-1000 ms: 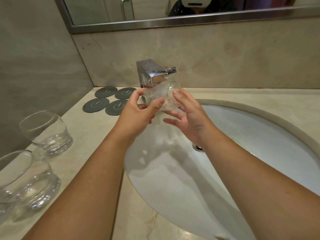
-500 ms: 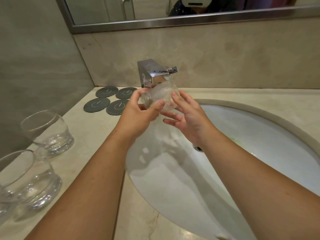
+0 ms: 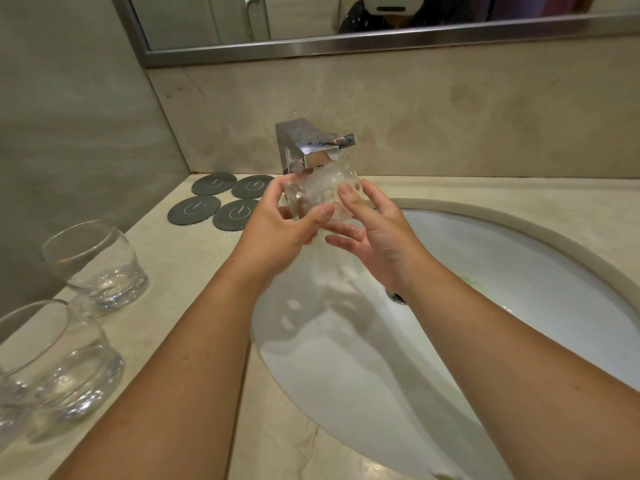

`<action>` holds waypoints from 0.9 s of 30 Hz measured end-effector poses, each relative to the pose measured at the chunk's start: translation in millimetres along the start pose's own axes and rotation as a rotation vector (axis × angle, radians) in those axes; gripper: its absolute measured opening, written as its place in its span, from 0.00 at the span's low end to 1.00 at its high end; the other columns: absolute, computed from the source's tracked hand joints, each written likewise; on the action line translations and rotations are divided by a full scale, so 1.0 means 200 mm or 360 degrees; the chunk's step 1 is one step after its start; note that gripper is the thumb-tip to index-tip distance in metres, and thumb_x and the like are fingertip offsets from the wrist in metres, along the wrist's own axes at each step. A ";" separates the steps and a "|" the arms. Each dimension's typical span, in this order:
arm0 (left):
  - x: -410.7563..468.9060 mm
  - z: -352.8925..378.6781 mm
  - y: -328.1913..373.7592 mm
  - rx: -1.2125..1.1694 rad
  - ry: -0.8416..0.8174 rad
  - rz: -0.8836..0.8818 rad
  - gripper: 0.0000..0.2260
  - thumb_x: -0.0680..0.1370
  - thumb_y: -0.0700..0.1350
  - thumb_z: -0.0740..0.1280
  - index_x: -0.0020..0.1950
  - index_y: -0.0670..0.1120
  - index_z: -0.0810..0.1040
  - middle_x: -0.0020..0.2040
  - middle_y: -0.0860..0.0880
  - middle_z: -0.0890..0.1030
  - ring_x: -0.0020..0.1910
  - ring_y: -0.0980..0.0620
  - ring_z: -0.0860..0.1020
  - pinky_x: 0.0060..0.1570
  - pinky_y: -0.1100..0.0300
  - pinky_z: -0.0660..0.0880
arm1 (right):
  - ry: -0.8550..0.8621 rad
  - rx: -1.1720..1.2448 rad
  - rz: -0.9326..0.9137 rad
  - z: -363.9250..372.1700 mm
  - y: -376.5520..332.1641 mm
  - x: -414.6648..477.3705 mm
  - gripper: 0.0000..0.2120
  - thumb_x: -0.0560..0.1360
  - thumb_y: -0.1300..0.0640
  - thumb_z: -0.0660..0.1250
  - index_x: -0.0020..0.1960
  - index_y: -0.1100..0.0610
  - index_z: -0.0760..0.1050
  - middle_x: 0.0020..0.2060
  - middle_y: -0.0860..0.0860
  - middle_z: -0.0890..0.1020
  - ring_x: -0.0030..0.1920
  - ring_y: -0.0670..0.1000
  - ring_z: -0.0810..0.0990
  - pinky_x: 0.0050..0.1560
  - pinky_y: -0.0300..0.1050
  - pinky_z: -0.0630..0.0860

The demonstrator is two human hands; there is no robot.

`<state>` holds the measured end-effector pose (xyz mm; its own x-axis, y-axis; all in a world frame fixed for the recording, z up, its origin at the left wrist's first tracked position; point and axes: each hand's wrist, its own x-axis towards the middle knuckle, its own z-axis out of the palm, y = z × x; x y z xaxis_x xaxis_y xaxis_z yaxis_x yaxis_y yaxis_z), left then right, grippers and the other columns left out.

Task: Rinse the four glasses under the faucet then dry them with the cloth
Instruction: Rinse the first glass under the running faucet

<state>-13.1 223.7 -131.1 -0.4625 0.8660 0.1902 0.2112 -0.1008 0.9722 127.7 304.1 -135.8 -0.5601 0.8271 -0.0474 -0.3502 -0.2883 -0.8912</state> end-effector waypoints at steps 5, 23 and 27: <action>0.00 0.01 0.01 -0.0036 0.0033 -0.0035 0.29 0.69 0.61 0.76 0.68 0.57 0.76 0.41 0.56 0.85 0.35 0.58 0.81 0.44 0.61 0.80 | -0.0019 0.0002 0.0038 0.00 -0.01 0.00 0.42 0.78 0.51 0.76 0.85 0.49 0.58 0.62 0.49 0.81 0.58 0.58 0.86 0.56 0.54 0.84; 0.00 0.00 0.00 -0.0010 -0.0004 -0.0015 0.22 0.78 0.54 0.76 0.69 0.56 0.75 0.46 0.50 0.86 0.37 0.57 0.82 0.45 0.61 0.80 | -0.0030 -0.0036 0.0033 -0.01 -0.02 0.00 0.39 0.80 0.51 0.74 0.84 0.46 0.57 0.67 0.51 0.78 0.65 0.59 0.83 0.59 0.59 0.84; 0.00 0.02 0.00 -0.0095 -0.0058 -0.0089 0.31 0.71 0.60 0.76 0.72 0.54 0.74 0.46 0.48 0.86 0.41 0.55 0.83 0.49 0.59 0.81 | 0.0010 -0.0006 -0.0016 -0.02 -0.02 0.00 0.36 0.79 0.54 0.75 0.82 0.49 0.62 0.57 0.50 0.85 0.55 0.56 0.86 0.55 0.52 0.85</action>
<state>-10.1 224.6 -131.7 -0.4403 0.8881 0.1316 0.1337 -0.0801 0.9878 131.9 308.1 -133.6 -0.5519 0.8329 -0.0412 -0.3529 -0.2781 -0.8934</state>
